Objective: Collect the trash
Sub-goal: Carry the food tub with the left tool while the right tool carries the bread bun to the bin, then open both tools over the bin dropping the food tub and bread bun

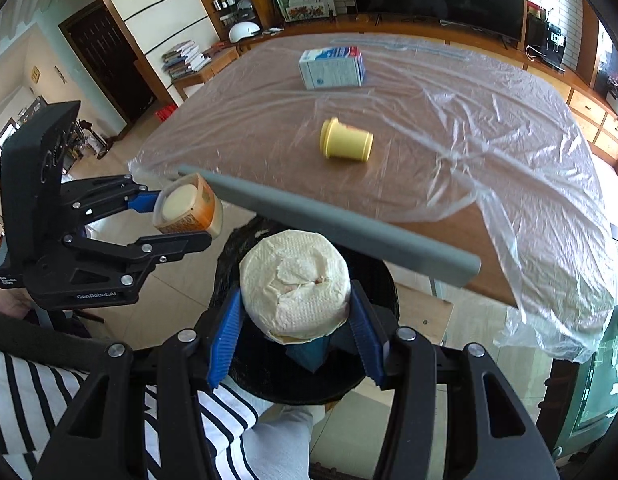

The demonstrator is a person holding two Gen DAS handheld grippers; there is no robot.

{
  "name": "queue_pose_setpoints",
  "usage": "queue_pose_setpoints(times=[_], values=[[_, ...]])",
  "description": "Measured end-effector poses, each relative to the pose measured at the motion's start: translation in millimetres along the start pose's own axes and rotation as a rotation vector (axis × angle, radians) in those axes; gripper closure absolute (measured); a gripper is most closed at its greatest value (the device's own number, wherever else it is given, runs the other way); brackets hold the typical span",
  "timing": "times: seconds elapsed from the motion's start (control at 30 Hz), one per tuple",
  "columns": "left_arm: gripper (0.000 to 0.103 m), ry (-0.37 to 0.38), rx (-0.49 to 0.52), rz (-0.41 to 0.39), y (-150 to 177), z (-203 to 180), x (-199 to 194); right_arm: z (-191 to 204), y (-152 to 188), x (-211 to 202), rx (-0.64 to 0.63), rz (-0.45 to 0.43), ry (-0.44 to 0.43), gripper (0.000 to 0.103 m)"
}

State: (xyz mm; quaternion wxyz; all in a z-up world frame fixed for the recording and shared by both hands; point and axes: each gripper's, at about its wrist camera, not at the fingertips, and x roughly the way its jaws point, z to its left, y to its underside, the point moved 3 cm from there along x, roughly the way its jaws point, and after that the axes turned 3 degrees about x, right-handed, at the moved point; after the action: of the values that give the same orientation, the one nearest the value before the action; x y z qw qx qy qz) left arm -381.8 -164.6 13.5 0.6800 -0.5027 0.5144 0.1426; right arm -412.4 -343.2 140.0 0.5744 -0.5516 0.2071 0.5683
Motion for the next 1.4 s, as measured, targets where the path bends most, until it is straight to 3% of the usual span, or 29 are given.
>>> queue_pose_setpoints(times=[0.53,1.4], values=[[0.053,0.007,0.021,0.082,29.1,-14.1,18.0,3.6,29.1,31.6,-0.011,0.094,0.01,0.053],[0.053,-0.045,0.059,0.202,46.9,-6.9,72.4,-8.4,32.9,91.8,0.015,0.159,0.109,0.052]])
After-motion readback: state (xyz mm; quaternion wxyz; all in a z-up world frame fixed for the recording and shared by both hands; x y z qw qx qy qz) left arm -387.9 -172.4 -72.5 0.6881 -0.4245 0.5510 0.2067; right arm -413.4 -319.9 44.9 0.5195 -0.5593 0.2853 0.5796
